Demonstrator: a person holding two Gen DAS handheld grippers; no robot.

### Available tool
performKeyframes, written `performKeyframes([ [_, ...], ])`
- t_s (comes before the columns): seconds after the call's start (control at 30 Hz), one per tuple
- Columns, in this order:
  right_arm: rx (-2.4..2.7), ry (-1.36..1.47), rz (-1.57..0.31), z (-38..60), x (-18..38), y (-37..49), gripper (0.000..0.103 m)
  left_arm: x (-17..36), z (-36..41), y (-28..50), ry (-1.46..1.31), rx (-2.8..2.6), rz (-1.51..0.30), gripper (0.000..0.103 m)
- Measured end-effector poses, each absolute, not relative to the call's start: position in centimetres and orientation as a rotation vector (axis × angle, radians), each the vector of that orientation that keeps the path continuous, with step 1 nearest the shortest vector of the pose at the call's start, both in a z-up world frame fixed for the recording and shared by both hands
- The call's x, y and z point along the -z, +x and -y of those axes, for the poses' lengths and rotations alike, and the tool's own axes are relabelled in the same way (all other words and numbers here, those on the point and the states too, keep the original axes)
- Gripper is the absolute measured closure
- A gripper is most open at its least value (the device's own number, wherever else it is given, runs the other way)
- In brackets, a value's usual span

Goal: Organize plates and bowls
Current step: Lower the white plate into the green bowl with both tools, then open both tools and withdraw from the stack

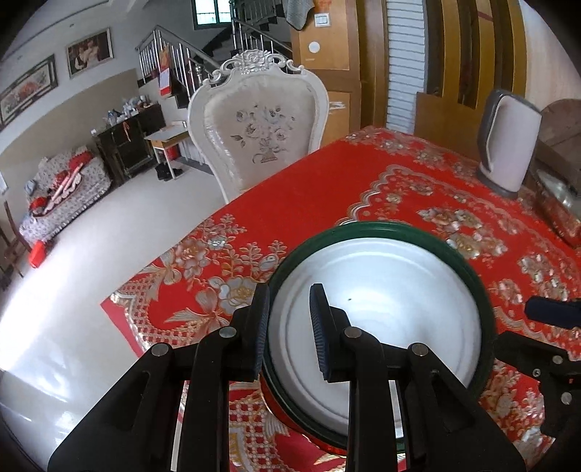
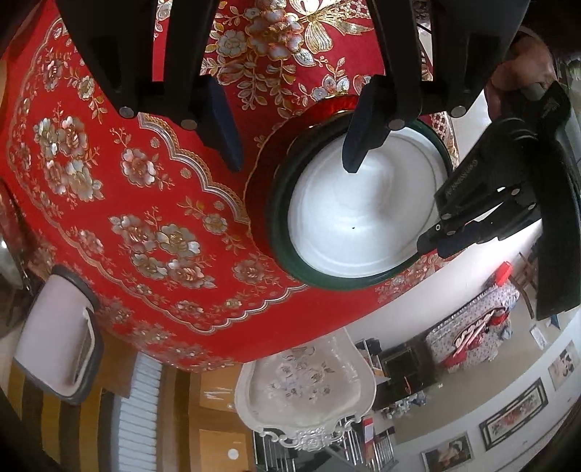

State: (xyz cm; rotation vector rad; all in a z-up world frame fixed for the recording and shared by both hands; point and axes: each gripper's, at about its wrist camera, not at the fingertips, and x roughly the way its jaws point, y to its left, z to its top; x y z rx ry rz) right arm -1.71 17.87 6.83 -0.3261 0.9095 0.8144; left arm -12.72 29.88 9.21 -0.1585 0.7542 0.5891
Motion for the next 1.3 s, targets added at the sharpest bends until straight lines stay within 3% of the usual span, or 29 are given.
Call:
performKeyframes([
  [0.67, -0.715, -0.178, -0.896, -9.6, -7.8, -1.0, 0.043, -11.3, -21.4, -9.7, -0.131, -0.377, -0.686, 0.080],
  [1.3, -0.451, 0.040, -0.880, 7.5, -8.4, -0.8, 0.043, -12.1, -4.7, -4.8, 0.000, -0.049, -0.697, 0.080],
])
